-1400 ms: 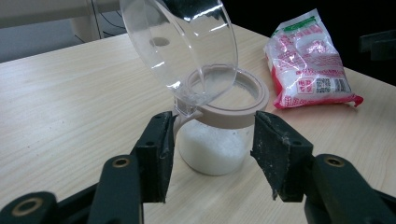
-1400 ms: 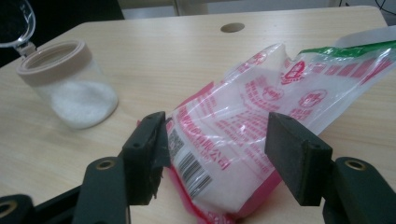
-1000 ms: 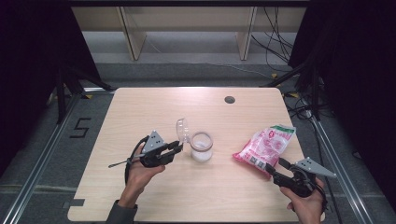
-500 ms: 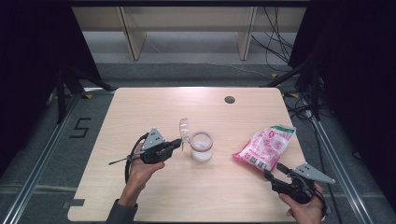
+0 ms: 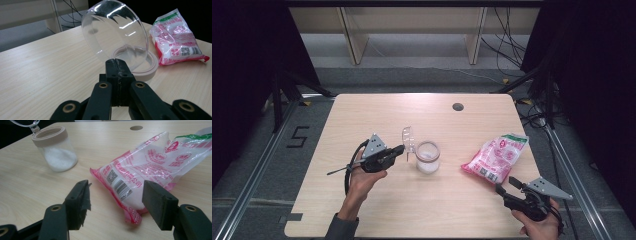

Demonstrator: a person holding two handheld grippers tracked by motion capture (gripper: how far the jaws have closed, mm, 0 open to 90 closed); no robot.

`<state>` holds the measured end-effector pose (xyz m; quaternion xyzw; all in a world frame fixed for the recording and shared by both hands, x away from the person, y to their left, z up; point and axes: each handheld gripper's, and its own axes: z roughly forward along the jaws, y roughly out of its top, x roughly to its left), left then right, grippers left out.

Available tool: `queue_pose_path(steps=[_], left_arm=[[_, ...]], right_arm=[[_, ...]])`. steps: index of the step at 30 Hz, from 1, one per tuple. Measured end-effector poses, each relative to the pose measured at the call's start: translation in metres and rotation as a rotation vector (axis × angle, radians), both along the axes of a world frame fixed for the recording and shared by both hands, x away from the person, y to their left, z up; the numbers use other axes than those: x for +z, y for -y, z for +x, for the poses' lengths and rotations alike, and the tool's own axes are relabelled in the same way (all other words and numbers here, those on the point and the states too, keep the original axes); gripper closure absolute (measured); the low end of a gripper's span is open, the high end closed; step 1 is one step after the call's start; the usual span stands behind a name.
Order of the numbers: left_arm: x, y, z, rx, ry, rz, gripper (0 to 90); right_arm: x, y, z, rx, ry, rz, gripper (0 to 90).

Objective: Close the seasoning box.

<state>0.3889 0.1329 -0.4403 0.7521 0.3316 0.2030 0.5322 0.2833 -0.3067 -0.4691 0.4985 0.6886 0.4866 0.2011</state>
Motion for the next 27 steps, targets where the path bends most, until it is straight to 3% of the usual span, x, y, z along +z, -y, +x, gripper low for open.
queue_pose_path(steps=[7,9,11,15,18,21,22,25,27], left_arm=[[0.0010,-0.0002,0.0033,0.001,0.005,0.002,89.4],[0.0013,0.0015,0.0032,0.002,0.001,-0.009,89.4],[0.0022,0.0017,0.0040,-0.006,0.008,-0.004,89.5],[0.0027,0.0030,0.0042,-0.003,0.001,-0.017,89.4],[0.0028,0.0034,0.0046,-0.007,0.008,-0.013,89.4],[0.0031,0.0041,0.0046,-0.007,0.010,-0.014,89.3],[0.0032,0.0042,0.0046,-0.006,0.011,-0.015,89.3],[0.0035,0.0041,0.0046,-0.007,0.009,-0.019,89.1],[0.0035,0.0045,0.0046,-0.009,0.007,-0.025,89.0]], right_arm=[[0.0004,0.0038,0.0000,0.020,0.018,-0.045,39.5],[-0.0007,0.0008,-0.0015,0.001,0.011,-0.008,39.4],[-0.0001,0.0012,-0.0028,0.001,-0.004,-0.013,39.4],[-0.0009,0.0029,-0.0019,0.015,0.023,-0.043,39.4],[-0.0013,0.0025,-0.0021,0.022,0.032,-0.028,39.4],[-0.0006,0.0030,-0.0029,0.030,0.026,-0.029,39.5],[-0.0002,0.0006,-0.0056,0.005,-0.003,0.003,39.6],[-0.0011,0.0006,-0.0052,0.011,0.005,-0.004,39.8],[0.0005,0.0010,-0.0069,0.007,-0.024,-0.024,39.8]])
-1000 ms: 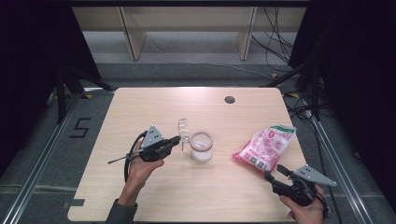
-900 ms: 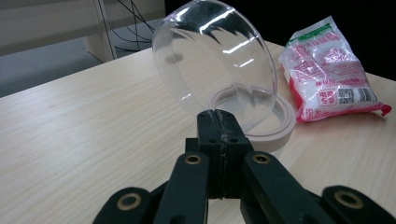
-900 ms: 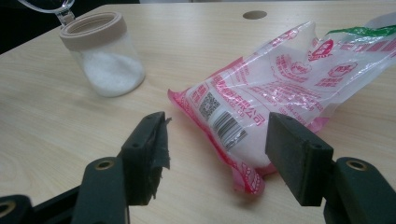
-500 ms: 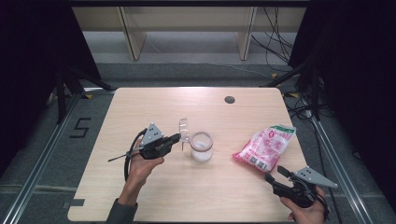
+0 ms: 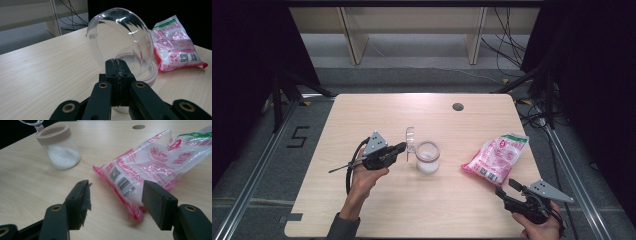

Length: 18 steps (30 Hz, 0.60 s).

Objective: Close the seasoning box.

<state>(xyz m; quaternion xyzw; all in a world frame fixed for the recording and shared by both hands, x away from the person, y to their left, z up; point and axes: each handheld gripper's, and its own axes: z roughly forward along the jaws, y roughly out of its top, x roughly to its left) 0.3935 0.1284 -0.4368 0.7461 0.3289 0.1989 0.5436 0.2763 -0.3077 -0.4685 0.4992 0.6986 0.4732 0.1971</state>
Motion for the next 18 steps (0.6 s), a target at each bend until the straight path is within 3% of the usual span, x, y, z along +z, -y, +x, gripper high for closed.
queue_pose_path(steps=[1,7,12,13,14,18], left_arm=[[0.000,0.000,0.000,-0.002,0.001,0.001,88.9],[0.000,0.004,-0.001,-0.008,-0.002,-0.003,88.9],[0.001,0.006,-0.002,-0.021,0.005,0.003,89.0],[0.001,0.007,-0.002,-0.024,0.004,0.008,89.0],[0.000,0.008,-0.002,-0.032,0.008,0.005,89.0],[-0.001,0.014,-0.004,-0.043,0.002,0.015,88.9]], right_arm=[[-0.002,0.002,0.003,0.013,0.040,-0.022,39.8],[-0.001,0.002,0.002,0.029,0.030,-0.006,39.8],[-0.002,0.002,0.002,0.018,0.062,-0.025,39.8],[-0.002,0.000,-0.001,0.006,0.021,0.010,39.9],[-0.002,-0.001,-0.001,0.003,0.012,0.014,39.9],[-0.003,-0.001,0.000,0.015,0.029,0.011,39.9]])
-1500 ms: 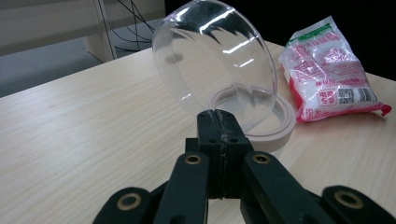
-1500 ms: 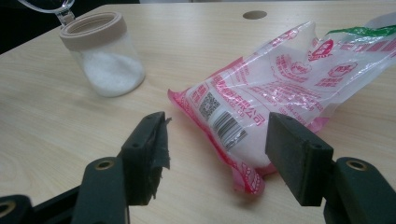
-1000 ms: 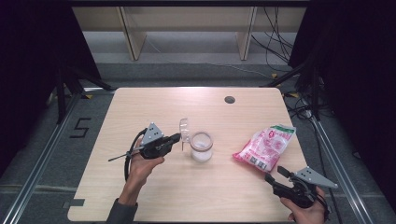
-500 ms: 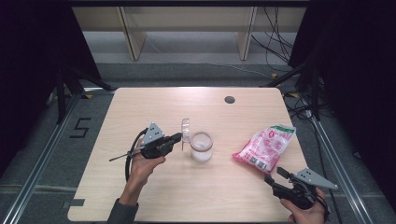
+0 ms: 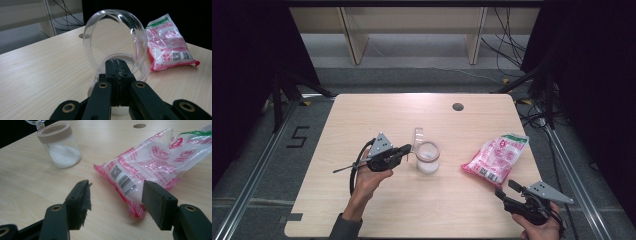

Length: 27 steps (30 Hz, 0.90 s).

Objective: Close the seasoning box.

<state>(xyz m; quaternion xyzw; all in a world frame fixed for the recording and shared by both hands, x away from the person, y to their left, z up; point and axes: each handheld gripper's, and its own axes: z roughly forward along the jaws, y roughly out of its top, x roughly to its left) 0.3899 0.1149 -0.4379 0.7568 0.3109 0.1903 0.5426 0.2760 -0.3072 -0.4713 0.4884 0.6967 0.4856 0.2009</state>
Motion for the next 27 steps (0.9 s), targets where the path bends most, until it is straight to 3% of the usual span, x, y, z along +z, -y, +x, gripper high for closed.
queue_pose_path(steps=[3,9,10,14,17,22,25,27], left_arm=[[-0.001,0.003,-0.001,-0.010,-0.004,0.001,88.7],[-0.003,0.008,-0.003,-0.054,-0.020,0.004,85.0],[-0.004,0.010,-0.004,-0.065,-0.027,0.001,84.2],[-0.007,0.015,-0.007,-0.076,-0.053,-0.003,80.1],[-0.008,0.018,-0.009,-0.095,-0.053,0.001,78.6],[-0.008,0.020,-0.013,-0.113,-0.053,0.012,74.6],[-0.009,0.021,-0.015,-0.130,-0.056,0.013,71.7],[-0.011,0.020,-0.015,-0.167,-0.050,-0.001,69.0]], right_arm=[[0.001,0.000,-0.001,-0.003,-0.022,0.004,39.9],[0.000,0.002,0.000,0.006,-0.004,-0.029,40.0],[0.000,0.000,-0.002,-0.003,-0.023,-0.013,40.0],[0.000,-0.002,-0.002,-0.004,-0.028,-0.004,39.9],[-0.002,-0.002,-0.001,0.004,-0.014,0.000,39.9],[-0.002,-0.001,0.000,0.019,0.007,-0.039,39.8],[-0.003,-0.003,0.000,0.026,-0.007,-0.016,39.4],[-0.003,-0.002,0.001,0.028,0.018,-0.047,39.3]])
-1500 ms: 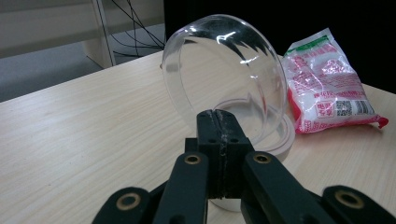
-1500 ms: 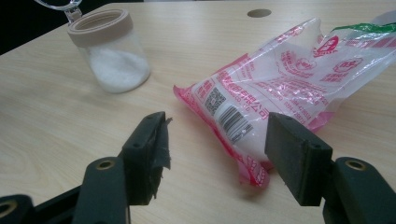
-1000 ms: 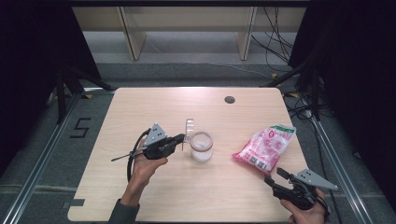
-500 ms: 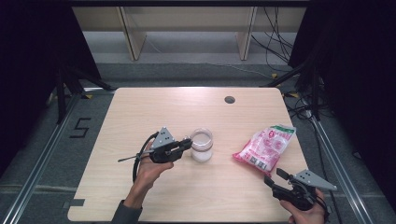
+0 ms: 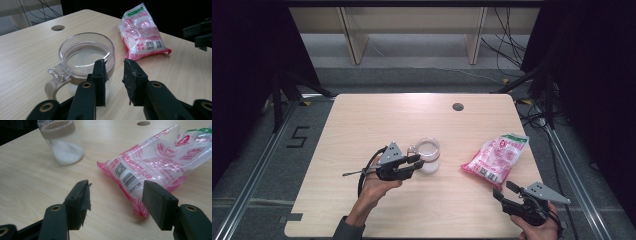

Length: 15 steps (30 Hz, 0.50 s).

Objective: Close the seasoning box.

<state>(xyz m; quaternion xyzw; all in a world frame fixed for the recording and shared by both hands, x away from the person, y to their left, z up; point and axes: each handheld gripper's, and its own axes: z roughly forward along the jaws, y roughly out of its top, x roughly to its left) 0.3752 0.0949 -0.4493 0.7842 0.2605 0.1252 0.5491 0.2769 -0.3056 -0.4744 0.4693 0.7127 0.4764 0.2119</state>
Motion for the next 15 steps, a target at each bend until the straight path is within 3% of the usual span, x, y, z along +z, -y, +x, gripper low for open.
queue_pose_path(steps=[2,5,6,9,11,12,13,15], left_arm=[[-0.002,0.000,-0.003,0.014,-0.020,-0.003,66.0],[-0.005,0.001,-0.007,0.001,-0.014,0.004,61.6],[-0.007,0.001,-0.009,-0.011,-0.018,0.005,60.1],[-0.014,0.003,-0.015,-0.023,-0.033,0.033,55.9],[-0.018,0.002,-0.017,-0.030,-0.036,0.046,54.1],[-0.019,0.002,-0.018,-0.031,-0.032,0.044,53.4],[-0.019,0.002,-0.018,-0.029,-0.034,0.047,52.8],[-0.020,0.002,-0.020,-0.015,-0.033,0.046,51.4]], right_arm=[[-0.001,-0.001,0.000,0.013,-0.009,0.011,39.0],[-0.001,-0.003,0.000,0.025,-0.025,0.026,38.7],[0.001,-0.003,-0.002,0.015,-0.053,0.022,38.6],[-0.001,-0.004,0.000,0.032,-0.023,0.011,38.5],[-0.001,-0.004,0.000,0.029,-0.031,0.007,38.3],[0.000,-0.006,-0.002,0.019,-0.058,0.032,38.3],[-0.002,-0.005,0.001,0.036,-0.033,0.025,38.3],[-0.001,-0.007,0.000,0.033,-0.039,0.026,38.3]])
